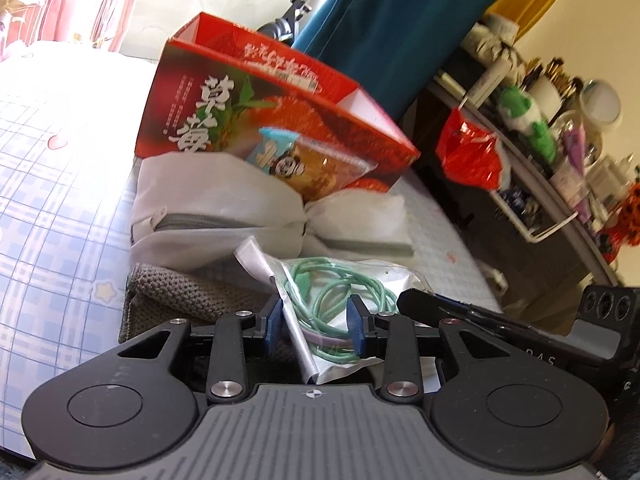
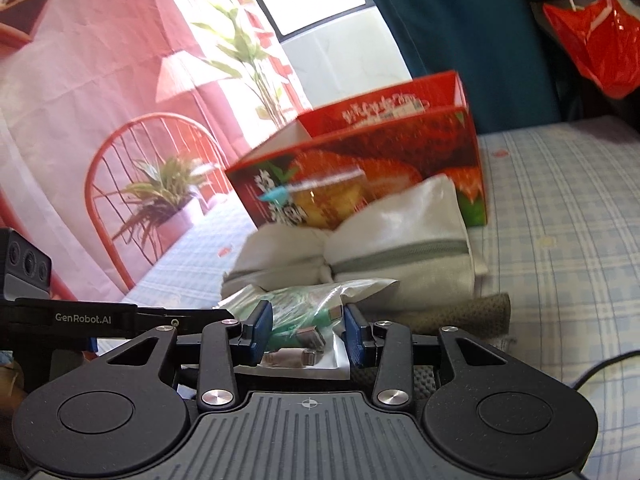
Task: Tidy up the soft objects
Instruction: 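Lift the cable bag with the right tool over the red box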
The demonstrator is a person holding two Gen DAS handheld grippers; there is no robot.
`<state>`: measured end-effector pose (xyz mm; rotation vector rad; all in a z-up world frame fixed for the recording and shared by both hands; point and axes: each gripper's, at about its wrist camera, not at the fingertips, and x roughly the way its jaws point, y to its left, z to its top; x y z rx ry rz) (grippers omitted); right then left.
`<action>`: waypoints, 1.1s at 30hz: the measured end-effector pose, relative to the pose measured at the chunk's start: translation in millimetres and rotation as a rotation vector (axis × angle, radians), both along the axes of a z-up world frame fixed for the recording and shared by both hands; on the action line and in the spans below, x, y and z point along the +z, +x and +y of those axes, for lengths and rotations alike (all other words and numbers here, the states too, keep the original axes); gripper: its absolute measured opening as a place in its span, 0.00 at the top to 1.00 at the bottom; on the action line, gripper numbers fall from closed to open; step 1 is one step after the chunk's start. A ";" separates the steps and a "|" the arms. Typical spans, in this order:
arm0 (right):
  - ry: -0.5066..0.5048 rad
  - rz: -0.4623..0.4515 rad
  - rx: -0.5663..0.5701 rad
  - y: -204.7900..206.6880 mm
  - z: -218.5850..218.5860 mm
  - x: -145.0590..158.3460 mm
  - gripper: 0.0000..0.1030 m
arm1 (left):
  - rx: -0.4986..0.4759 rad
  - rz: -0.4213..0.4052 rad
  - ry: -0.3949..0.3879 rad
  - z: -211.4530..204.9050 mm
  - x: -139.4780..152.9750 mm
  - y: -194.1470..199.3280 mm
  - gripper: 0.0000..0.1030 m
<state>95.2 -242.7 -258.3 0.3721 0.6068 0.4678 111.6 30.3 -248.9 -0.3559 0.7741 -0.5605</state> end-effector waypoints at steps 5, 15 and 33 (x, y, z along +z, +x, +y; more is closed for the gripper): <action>-0.009 -0.040 0.000 -1.1 0.0 10.8 0.66 | 0.008 -0.035 -0.042 2.8 10.4 -0.5 0.67; -0.023 -0.090 0.045 38.0 -1.6 50.0 0.67 | -0.031 -0.124 0.030 -1.1 55.3 38.4 0.66; -0.146 -0.037 0.011 220.1 -9.7 81.4 0.67 | -0.019 -0.112 0.134 -44.4 97.5 203.4 0.66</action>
